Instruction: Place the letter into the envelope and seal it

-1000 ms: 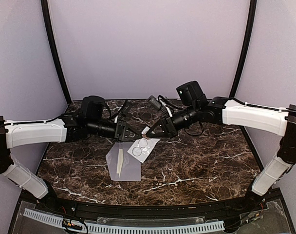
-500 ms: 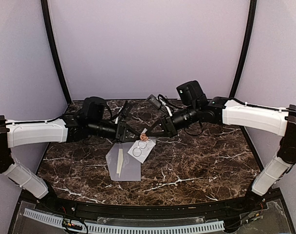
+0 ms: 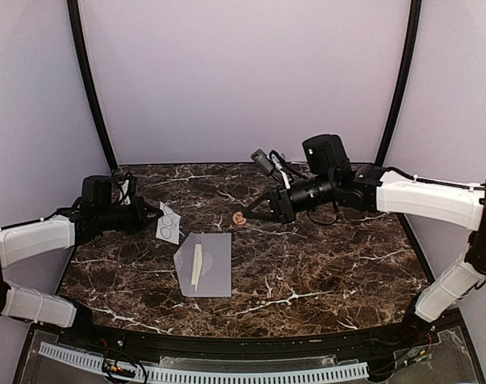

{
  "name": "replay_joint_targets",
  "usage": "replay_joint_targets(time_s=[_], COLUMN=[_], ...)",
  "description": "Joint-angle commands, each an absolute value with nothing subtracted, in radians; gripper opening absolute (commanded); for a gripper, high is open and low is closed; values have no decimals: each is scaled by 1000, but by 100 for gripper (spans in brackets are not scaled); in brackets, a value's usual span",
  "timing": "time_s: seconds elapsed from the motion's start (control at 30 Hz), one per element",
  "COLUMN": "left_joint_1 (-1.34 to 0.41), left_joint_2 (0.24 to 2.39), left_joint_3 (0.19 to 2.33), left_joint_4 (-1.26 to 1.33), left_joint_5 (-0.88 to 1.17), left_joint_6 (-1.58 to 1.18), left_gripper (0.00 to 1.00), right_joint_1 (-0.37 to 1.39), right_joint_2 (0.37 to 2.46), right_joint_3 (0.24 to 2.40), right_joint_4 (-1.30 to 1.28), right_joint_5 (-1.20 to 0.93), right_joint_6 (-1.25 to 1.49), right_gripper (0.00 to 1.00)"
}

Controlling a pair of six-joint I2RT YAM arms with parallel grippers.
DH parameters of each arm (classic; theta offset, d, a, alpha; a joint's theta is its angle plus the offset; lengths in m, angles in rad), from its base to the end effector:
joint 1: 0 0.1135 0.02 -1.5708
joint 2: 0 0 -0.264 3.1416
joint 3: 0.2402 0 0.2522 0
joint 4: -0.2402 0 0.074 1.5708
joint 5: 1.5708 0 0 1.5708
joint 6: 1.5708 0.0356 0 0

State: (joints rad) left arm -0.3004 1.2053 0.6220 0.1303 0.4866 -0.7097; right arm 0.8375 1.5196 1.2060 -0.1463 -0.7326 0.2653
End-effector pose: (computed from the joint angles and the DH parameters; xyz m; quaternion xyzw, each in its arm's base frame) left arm 0.2415 -0.0922 0.2291 -0.0421 0.8317 -0.4278 0.3516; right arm 0.2153 0.2745 0.3141 -0.4051 0.7078 0.5171 0.2599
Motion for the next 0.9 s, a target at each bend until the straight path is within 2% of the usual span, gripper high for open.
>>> replay_joint_targets(time_s=[0.0, 0.17, 0.47, 0.53, 0.6, 0.63, 0.67, 0.7, 0.77, 0.83, 0.87], left_joint_1=[-166, -40, -4, -3, -3, -3, -3, -3, -3, -3, -3], left_joint_2=[1149, 1137, 1180, 1169, 1151, 1138, 1131, 1117, 1089, 1054, 1042], left_joint_3=[562, 468, 460, 467, 468, 469, 469, 468, 475, 491, 495], left_joint_4=[110, 117, 88, 65, 41, 23, 15, -10, -56, -98, -122], left_joint_5=[391, 352, 247, 238, 227, 213, 206, 186, 154, 128, 119], left_joint_6=[-717, -726, -698, -687, -677, -674, -669, -667, -656, -633, -627], left_gripper=[0, 0, 2, 10, 24, 38, 45, 60, 77, 87, 89], right_joint_1=[836, 835, 831, 823, 819, 818, 816, 812, 807, 803, 802], right_joint_2=[1481, 1470, 1463, 1462, 1460, 1460, 1461, 1464, 1468, 1471, 1473], right_joint_3=[1166, 1126, 1088, 1087, 1084, 1084, 1085, 1085, 1080, 1075, 1073], right_joint_4=[-42, 17, 74, 93, 114, 120, 122, 123, 130, 140, 142], right_joint_5=[-698, -685, -659, -663, -668, -668, -667, -667, -669, -672, -672], right_joint_6=[307, 336, 358, 381, 396, 400, 403, 405, 417, 423, 425], right_gripper=[0, 0, 0, 0, 0, 0, 0, 0, 0, 0, 0])
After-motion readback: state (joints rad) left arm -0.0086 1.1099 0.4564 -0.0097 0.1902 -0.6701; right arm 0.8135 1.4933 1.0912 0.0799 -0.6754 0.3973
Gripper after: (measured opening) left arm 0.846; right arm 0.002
